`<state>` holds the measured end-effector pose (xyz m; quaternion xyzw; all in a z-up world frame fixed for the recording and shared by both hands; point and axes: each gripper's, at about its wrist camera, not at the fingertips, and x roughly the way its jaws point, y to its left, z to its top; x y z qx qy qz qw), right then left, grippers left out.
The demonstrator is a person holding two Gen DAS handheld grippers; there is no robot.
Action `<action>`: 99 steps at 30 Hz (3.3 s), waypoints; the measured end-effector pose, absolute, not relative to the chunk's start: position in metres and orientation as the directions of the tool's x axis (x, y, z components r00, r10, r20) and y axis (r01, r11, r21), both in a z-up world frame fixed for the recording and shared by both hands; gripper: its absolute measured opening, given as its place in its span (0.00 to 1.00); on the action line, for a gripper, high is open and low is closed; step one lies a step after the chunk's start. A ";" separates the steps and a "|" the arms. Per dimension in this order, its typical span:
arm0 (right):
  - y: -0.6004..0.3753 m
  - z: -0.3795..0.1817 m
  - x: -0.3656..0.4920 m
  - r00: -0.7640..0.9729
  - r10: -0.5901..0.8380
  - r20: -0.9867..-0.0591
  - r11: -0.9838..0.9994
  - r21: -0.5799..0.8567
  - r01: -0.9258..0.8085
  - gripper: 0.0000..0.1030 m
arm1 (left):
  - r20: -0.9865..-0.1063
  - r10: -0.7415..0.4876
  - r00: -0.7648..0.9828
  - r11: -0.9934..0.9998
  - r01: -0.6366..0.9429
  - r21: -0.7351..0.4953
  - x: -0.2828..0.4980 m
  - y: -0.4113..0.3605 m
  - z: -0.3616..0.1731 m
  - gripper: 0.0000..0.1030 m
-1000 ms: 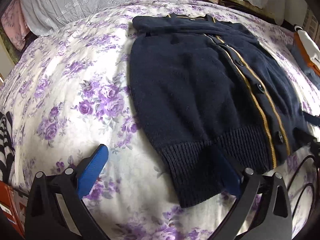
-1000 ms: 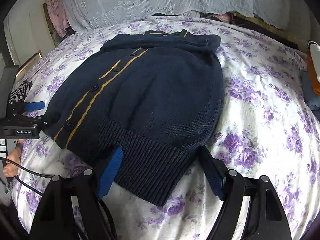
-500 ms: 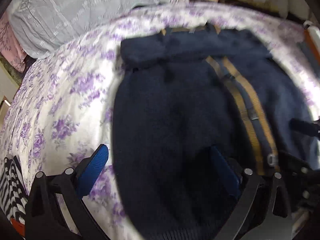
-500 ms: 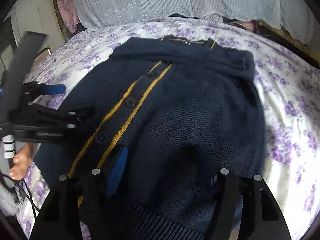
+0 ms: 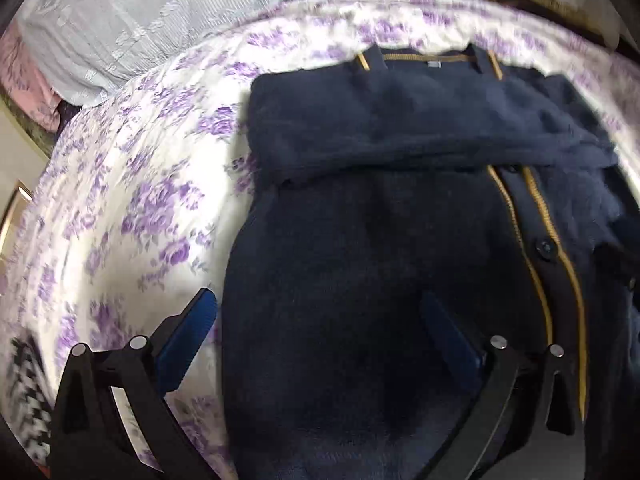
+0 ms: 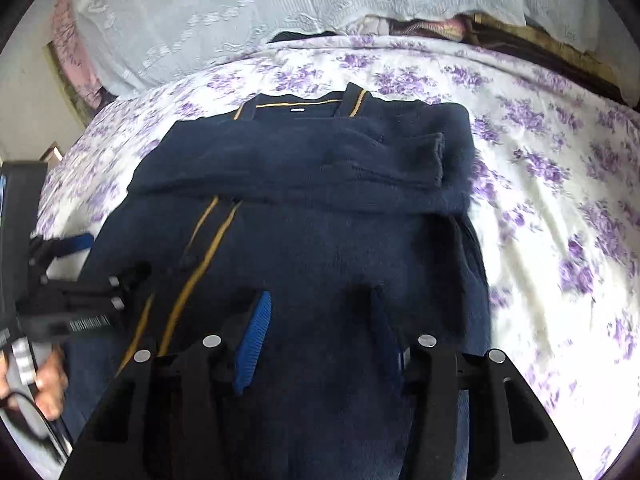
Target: Fold small clothes
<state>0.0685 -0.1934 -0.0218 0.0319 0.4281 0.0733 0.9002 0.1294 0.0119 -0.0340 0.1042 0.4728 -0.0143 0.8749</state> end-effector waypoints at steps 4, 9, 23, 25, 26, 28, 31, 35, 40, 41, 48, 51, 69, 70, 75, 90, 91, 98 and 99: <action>-0.209 -0.027 0.022 0.623 0.164 -0.765 0.985 0.096 -0.142 0.52 | -0.852 -0.012 0.523 0.988 0.137 0.070 0.100 0.040 -0.037 0.96; -0.222 -0.032 -0.028 0.632 0.153 -0.760 0.986 0.071 -0.154 0.54 | -0.838 -0.015 0.546 0.987 0.143 0.075 0.050 0.047 -0.038 0.96; -0.258 -0.011 -0.108 0.662 0.320 -0.678 0.940 0.317 -0.129 0.62 | -0.814 -0.212 0.540 0.971 0.214 -0.111 -0.042 0.090 -0.012 0.96; -0.264 -0.009 -0.106 0.672 0.337 -0.660 0.928 0.352 -0.119 0.62 | -0.815 -0.270 0.512 0.957 0.237 -0.167 -0.040 0.091 -0.009 0.96; -0.265 -0.014 -0.103 0.666 0.336 -0.666 0.926 0.362 -0.105 0.62 | -0.819 -0.289 0.496 0.951 0.243 -0.188 -0.036 0.089 -0.011 0.96; -0.263 -0.026 -0.095 0.636 0.362 -0.681 0.913 0.396 -0.096 0.62 | -0.827 -0.314 0.466 0.943 0.253 -0.216 -0.030 0.084 -0.022 0.96; -0.252 -0.043 -0.089 0.609 0.384 -0.694 0.905 0.413 -0.101 0.64 | -0.850 -0.292 0.439 0.950 0.237 -0.204 -0.022 0.071 -0.043 0.96; -0.238 -0.042 -0.084 0.612 0.368 -0.700 0.919 0.374 -0.125 0.62 | -0.830 -0.312 0.462 0.945 0.244 -0.219 -0.022 0.064 -0.039 0.96; -0.236 -0.042 -0.086 0.625 0.381 -0.681 0.913 0.383 -0.140 0.48 | -0.807 -0.334 0.486 0.937 0.268 -0.226 -0.024 0.062 -0.037 0.83; -0.239 -0.042 -0.087 0.627 0.389 -0.675 0.908 0.395 -0.137 0.47 | -0.804 -0.335 0.492 0.936 0.269 -0.226 -0.025 0.064 -0.037 0.77; -0.246 -0.046 -0.079 0.628 0.434 -0.645 0.876 0.466 -0.127 0.40 | -0.807 -0.307 0.504 0.947 0.244 -0.208 -0.007 0.065 -0.037 0.62; -0.250 -0.046 -0.083 0.643 0.434 -0.631 0.870 0.479 -0.117 0.21 | -0.804 -0.308 0.510 0.945 0.263 -0.195 -0.016 0.062 -0.034 0.42; -0.246 -0.018 -0.086 0.716 0.439 -0.543 0.867 0.464 -0.179 0.10 | -0.749 -0.406 0.524 0.912 0.290 -0.291 -0.007 0.068 -0.023 0.07; -0.246 -0.014 -0.083 0.718 0.442 -0.538 0.866 0.465 -0.184 0.10 | -0.743 -0.405 0.533 0.911 0.300 -0.282 -0.005 0.065 -0.019 0.06; -0.243 0.006 -0.062 0.743 0.437 -0.506 0.868 0.455 -0.201 0.09 | -0.727 -0.376 0.574 0.923 0.299 -0.242 0.015 0.058 0.002 0.06; -0.254 0.032 0.013 0.801 0.364 -0.475 0.880 0.456 -0.130 0.08 | -0.698 -0.260 0.667 0.963 0.235 -0.134 0.083 0.041 0.039 0.06; -0.254 0.031 0.018 0.801 0.362 -0.476 0.881 0.457 -0.126 0.08 | -0.700 -0.260 0.666 0.963 0.233 -0.135 0.089 0.039 0.040 0.06; -0.255 0.037 0.051 0.810 0.329 -0.485 0.898 0.427 -0.110 0.08 | -0.716 -0.237 0.657 0.969 0.214 -0.125 0.121 0.031 0.047 0.06; -0.254 0.039 0.055 0.813 0.323 -0.484 0.901 0.420 -0.109 0.08 | -0.715 -0.236 0.658 0.969 0.211 -0.125 0.125 0.030 0.048 0.06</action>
